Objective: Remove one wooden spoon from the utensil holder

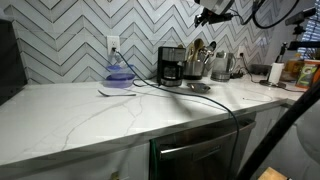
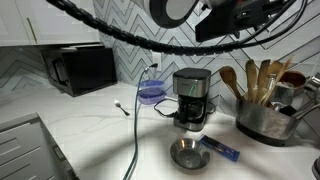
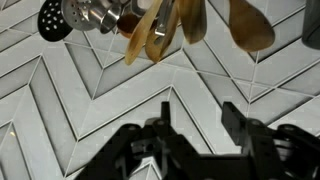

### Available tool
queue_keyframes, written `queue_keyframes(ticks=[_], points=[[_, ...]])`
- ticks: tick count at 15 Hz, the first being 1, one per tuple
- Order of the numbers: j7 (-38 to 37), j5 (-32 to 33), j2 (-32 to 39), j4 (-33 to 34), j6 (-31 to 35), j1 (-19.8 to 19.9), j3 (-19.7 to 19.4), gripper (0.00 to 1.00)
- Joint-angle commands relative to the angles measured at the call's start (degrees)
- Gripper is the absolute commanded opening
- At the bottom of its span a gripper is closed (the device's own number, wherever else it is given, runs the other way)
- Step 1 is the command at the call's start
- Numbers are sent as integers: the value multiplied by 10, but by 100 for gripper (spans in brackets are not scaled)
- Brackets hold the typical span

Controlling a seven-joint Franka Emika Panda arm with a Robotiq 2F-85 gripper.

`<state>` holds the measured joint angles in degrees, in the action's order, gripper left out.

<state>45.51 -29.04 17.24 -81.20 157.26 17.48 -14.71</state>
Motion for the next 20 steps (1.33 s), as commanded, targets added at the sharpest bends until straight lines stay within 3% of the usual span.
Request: queue_keyframes(ticks=[1,2,4,5,6,11,14,15,20], points=[[124,-55,-8,8,-90,49,30,87],[151,-64,-6,14,-116,58,30,95],[170,-86,2,32,-162,73,27,100],[132,-58,-2,15,-118,47,15,93],[142,-65,-2,19,-134,54,15,99],[149,-71,-2,24,-144,61,20,100],[190,-105,15,57,-206,85,33,100],[203,-109,25,76,-234,110,54,100],[223,-112,78,157,-327,147,54,100]])
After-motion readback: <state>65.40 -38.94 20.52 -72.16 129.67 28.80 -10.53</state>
